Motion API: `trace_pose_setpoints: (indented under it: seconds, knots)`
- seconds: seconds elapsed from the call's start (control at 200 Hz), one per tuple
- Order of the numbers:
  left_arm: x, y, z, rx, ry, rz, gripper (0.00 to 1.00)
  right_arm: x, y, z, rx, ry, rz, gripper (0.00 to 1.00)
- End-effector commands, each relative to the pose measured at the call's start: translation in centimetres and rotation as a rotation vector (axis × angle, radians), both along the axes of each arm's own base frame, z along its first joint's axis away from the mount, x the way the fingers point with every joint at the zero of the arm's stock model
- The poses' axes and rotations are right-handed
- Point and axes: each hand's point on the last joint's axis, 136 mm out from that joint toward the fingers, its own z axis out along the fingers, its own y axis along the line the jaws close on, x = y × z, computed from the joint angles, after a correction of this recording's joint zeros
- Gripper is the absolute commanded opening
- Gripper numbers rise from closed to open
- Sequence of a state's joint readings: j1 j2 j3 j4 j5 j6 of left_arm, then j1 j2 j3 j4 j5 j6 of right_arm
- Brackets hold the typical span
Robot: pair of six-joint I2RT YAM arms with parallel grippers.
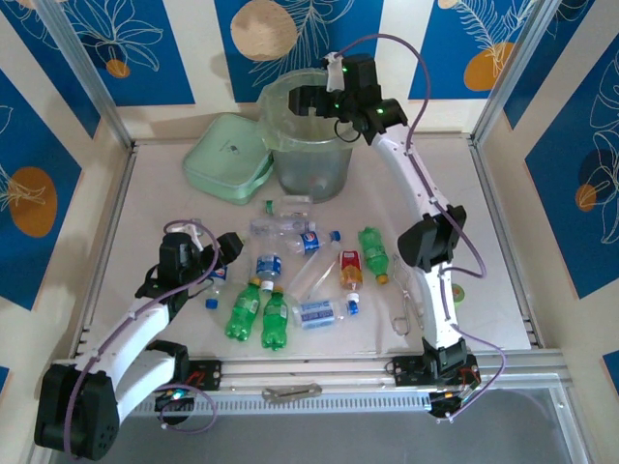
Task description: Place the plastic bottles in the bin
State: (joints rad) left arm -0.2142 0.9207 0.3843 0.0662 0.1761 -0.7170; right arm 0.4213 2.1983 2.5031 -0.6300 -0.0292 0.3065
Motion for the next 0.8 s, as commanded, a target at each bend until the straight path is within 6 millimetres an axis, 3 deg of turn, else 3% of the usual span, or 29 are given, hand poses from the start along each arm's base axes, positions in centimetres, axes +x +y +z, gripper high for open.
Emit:
trace_pose_setpoints:
  seconds: [0.0, 0.135, 0.44, 0.65, 0.79]
  knots:
    - [0.4, 0.2, 0.9, 0.014, 0.0, 0.005, 1.0, -4.5, -0.1, 3.8, -0.038, -0.067, 0.038, 0.99]
    - [-0.2, 1.9, 0.4, 0.113, 0.072, 0.059, 1.0, -7.9, -1.1, 3.3, -0.065, -0.064, 0.031, 0.99]
    - [-2.7, 5.3, 0.1, 0.345, 0.177, 0.109, 1.0, -14.8, -5.6, -4.1, -0.072, 0.034, -0.031, 0.99]
    - [-3.6, 5.7, -1.4, 0.352, 0.228, 0.12, 1.0, -17.0, -10.0, -9.9, -0.08, 0.156, -0.183, 0.99]
    - [-3.7, 5.3, -2.6, 0.322, 0.27, 0.122, 1.0, -17.9, -11.5, -10.8, -0.045, 0.141, -0.24, 0.99]
